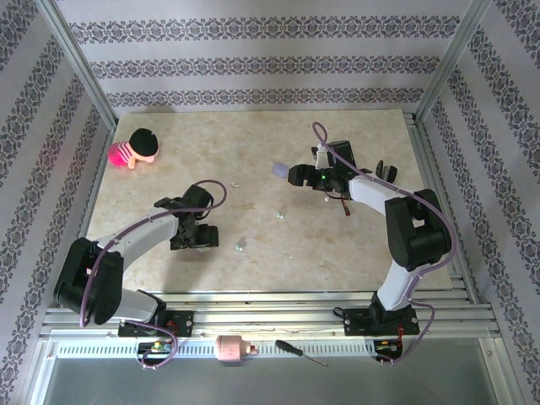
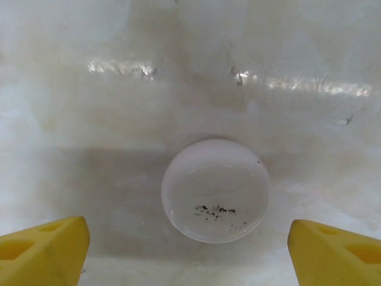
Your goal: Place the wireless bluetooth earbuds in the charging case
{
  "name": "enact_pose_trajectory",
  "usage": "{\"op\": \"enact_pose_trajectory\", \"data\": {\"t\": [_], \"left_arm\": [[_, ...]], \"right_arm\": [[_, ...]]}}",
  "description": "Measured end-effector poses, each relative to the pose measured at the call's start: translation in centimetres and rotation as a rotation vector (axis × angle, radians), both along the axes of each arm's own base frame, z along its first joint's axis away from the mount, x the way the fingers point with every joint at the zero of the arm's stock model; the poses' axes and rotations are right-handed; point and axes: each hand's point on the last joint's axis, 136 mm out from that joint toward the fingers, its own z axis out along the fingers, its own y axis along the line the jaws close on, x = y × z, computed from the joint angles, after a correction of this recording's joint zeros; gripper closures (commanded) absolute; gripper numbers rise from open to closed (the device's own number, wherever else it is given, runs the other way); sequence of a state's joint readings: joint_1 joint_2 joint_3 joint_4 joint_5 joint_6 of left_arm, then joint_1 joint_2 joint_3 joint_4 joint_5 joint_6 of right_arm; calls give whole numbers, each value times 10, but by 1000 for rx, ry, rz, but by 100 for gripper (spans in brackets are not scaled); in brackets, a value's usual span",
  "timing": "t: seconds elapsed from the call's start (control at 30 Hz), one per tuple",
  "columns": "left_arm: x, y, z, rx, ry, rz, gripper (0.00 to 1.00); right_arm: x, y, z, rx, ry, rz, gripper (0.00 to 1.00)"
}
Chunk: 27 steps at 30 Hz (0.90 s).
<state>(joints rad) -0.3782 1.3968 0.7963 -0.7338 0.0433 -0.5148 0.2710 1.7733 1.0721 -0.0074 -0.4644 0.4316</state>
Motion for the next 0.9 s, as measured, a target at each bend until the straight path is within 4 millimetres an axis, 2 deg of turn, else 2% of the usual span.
{"op": "enact_pose_trajectory", "data": {"t": [0.23, 0.43, 0.53, 0.7, 0.9], "left_arm": [[7, -10, -8, -47, -2, 7, 28], [3, -12, -19, -57, 31, 7, 32], [1, -12, -22, -54, 37, 8, 42], [-1, -10, -26, -44, 50, 9, 50], [0, -10, -25, -43, 44, 4, 52]], "right_arm": [[-1, 5, 6, 35, -1, 11, 18], [-2, 6, 7, 46, 3, 14, 18], [-2, 6, 8, 49, 6, 11, 19], [-1, 6, 8, 52, 8, 9, 19], [-3, 8, 9, 63, 11, 17, 19]]}}
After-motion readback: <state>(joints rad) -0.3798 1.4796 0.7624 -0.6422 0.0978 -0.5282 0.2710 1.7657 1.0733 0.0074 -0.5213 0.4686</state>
